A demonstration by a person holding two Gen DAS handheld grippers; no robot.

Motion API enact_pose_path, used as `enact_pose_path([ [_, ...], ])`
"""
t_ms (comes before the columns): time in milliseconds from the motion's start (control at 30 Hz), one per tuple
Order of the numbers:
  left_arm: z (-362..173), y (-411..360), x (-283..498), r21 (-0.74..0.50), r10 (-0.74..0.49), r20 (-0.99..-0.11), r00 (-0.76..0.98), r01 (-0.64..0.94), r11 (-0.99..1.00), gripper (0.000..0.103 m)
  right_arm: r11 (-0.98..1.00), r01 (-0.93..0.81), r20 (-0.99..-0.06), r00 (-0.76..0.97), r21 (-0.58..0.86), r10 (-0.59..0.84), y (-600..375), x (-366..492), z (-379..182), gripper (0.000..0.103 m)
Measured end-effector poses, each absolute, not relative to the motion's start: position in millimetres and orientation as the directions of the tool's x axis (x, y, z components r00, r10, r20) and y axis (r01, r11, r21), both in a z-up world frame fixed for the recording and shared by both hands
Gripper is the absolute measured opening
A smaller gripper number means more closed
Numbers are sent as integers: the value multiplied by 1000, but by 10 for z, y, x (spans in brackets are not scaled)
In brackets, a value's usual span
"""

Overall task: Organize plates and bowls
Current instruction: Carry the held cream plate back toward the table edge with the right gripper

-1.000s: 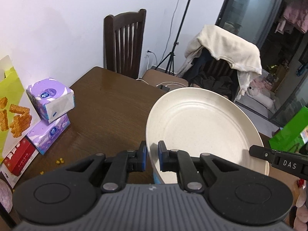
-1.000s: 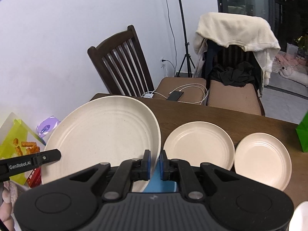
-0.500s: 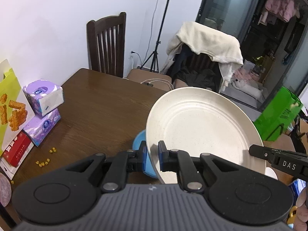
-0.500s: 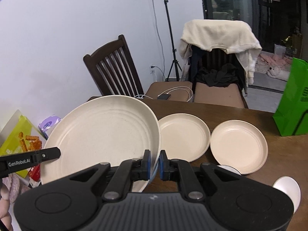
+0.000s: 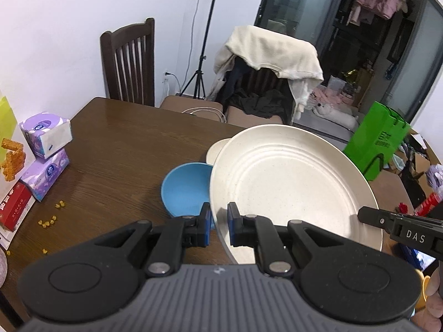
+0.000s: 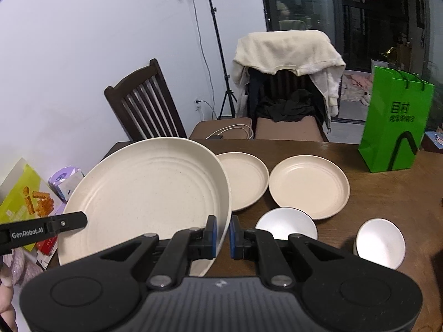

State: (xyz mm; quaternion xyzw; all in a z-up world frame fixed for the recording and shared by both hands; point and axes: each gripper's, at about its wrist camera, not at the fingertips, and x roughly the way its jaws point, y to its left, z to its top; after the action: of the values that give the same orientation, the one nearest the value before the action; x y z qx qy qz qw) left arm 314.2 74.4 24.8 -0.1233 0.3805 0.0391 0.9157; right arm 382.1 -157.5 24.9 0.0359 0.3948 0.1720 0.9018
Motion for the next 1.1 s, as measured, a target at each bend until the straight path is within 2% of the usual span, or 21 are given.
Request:
enact_pose_path([
  [1100,4,68,2477,-200,-154,-721,676,10,980,12,969,-154,-685,686,194,246,-2374,2767,93,9],
])
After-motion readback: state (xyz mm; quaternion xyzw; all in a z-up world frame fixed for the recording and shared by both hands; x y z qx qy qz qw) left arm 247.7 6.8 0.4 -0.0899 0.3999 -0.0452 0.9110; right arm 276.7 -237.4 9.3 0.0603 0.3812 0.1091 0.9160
